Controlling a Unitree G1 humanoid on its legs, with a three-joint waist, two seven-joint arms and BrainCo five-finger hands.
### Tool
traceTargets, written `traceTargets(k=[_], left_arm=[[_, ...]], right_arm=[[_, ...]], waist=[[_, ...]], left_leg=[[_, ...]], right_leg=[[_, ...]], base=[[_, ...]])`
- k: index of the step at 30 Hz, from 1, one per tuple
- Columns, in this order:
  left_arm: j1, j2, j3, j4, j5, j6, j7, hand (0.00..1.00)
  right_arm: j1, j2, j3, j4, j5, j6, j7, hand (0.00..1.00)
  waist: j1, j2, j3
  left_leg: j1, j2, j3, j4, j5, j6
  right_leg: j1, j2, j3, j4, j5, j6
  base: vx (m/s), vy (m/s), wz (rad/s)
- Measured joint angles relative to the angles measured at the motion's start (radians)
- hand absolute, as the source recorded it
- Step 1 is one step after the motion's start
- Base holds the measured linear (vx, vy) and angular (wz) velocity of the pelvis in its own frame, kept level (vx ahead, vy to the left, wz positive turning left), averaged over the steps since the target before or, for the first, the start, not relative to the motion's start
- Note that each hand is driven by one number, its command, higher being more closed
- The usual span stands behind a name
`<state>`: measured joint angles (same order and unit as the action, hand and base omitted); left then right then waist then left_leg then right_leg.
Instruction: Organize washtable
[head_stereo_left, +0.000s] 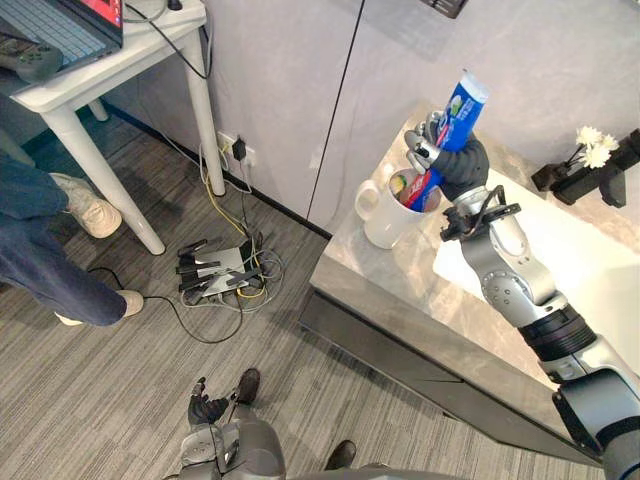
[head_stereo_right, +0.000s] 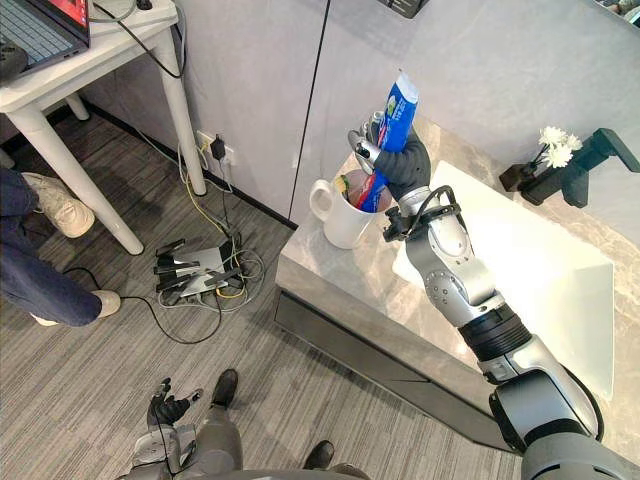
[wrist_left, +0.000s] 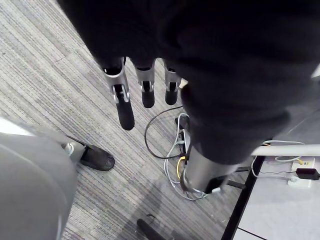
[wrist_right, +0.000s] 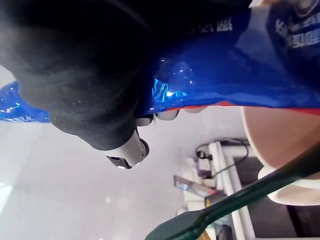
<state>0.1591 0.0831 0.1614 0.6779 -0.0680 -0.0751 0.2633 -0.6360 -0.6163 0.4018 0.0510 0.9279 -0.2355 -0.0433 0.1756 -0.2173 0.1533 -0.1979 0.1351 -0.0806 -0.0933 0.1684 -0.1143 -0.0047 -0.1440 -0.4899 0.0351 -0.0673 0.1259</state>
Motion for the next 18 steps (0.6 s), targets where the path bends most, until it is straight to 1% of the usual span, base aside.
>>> traceTargets(k=[4, 18], left_arm=[[-0.001, 0.000, -0.004, 0.001, 0.000, 0.000, 0.000, 0.00], [-0.001, 0.002, -0.006, 0.004, 0.000, 0.000, 0.000, 0.00]], right_arm=[[0.001, -0.002, -0.003, -0.033, -0.008, 0.000, 0.000, 0.00], [0.007, -0.002, -0.008, -0.038, -0.018, 0.000, 0.000, 0.00]], waist=[[-0.002, 0.006, 0.005], [-0.006, 0.006, 0.005]], left_leg=[[0.000, 0.000, 0.000, 0.000, 0.000, 0.000], [0.009, 0.002, 0.014, 0.000, 0.000, 0.000]], right_leg=[[0.000, 0.000, 0.001, 0.000, 0.000, 0.000], [-0.002, -0.002, 0.016, 0.005, 0.000, 0.000]], base=[[0.00, 0.000, 0.00], [0.00, 0.000, -0.02]])
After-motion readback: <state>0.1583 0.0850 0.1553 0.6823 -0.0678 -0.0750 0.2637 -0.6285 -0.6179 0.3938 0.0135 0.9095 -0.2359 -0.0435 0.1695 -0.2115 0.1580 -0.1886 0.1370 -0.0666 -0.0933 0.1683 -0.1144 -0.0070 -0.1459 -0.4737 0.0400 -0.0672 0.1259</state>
